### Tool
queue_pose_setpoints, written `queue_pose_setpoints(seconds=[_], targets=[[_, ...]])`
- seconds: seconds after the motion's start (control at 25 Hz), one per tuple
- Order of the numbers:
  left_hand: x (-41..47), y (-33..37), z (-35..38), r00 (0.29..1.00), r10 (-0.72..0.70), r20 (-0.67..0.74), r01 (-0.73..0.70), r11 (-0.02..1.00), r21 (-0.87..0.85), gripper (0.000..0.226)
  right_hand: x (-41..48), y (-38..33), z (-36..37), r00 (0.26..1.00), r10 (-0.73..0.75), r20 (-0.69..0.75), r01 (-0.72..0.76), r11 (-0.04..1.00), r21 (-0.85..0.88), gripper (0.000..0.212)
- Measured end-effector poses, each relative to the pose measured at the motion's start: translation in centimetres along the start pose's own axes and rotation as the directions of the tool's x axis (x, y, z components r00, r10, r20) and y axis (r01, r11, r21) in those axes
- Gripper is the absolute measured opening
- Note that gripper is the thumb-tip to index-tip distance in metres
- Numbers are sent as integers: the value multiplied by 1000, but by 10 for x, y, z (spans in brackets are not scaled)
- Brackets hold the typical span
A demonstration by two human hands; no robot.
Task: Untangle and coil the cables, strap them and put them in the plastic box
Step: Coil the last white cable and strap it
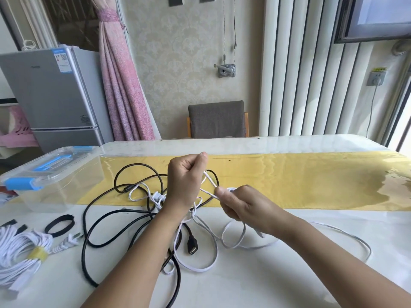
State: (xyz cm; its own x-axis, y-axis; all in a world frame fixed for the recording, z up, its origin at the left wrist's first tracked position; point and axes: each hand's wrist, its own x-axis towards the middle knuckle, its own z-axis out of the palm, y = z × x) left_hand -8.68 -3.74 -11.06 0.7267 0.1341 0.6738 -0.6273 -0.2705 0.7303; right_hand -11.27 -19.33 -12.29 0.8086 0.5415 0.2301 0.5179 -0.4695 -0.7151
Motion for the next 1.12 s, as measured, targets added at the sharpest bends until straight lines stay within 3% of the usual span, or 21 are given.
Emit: queue_pose_setpoints(seconds=[0.2, 0.28, 0.36, 0.44, 0.56, 0.64, 0.68, 0.72, 0.76, 0.8, 0.84, 0.92, 1.0, 1.12], targets=[[4, -16, 0, 992, -126, -31, 126, 992, 24, 48, -3, -8, 1, 990, 47, 133, -53, 998, 41, 54], [2, -18, 5, 992, -124, -21, 125, 990, 64, 50, -5, -10, -7, 974, 35, 225, -84, 974, 212, 54], [-4, -19, 12, 989, -133, 61, 131, 990, 46, 49, -7, -12, -15, 948, -40, 317, -113, 886, 449, 53], [-11, -23, 22, 967, -181, 180, 176, 983, 45, 48, -8, -12, -19, 926, -175, 335, -105, 732, 673, 54], [-21, -26, 37, 897, -268, 352, 249, 963, 98, 56, -1, -7, -28, 867, -459, 192, -18, 358, 934, 51], [-30, -18, 43, 830, -304, 467, 267, 953, 144, 56, 2, -2, -41, 837, -543, 71, -28, 87, 996, 47], [-34, -13, 46, 798, -315, 514, 264, 949, 172, 55, 3, -1, -50, 857, -516, 16, -11, 12, 1000, 48], [-38, -6, 48, 768, -326, 551, 268, 945, 186, 54, 2, 0, -58, 906, -419, -52, 63, 14, 998, 50], [-41, -3, 50, 746, -331, 578, 267, 944, 195, 53, 1, 0, -65, 955, -251, -159, 192, 109, 975, 49], [-44, 1, 52, 724, -329, 606, 262, 944, 200, 51, -1, 0, -71, 956, -73, -284, 293, 241, 925, 48], [-46, 2, 54, 705, -323, 632, 239, 946, 217, 50, -2, 1, -75, 916, 77, -394, 350, 331, 876, 47], [-52, 6, 57, 665, -281, 692, 124, 955, 269, 46, -3, 8, -80, 809, 280, -517, 413, 356, 838, 44], [-58, 11, 58, 638, -237, 733, 35, 960, 279, 41, -3, 18, -82, 731, 385, -564, 391, 441, 808, 44], [-56, 11, 55, 683, -151, 714, -76, 958, 276, 37, -6, 24, -79, 685, 346, -640, 205, 752, 626, 40]])
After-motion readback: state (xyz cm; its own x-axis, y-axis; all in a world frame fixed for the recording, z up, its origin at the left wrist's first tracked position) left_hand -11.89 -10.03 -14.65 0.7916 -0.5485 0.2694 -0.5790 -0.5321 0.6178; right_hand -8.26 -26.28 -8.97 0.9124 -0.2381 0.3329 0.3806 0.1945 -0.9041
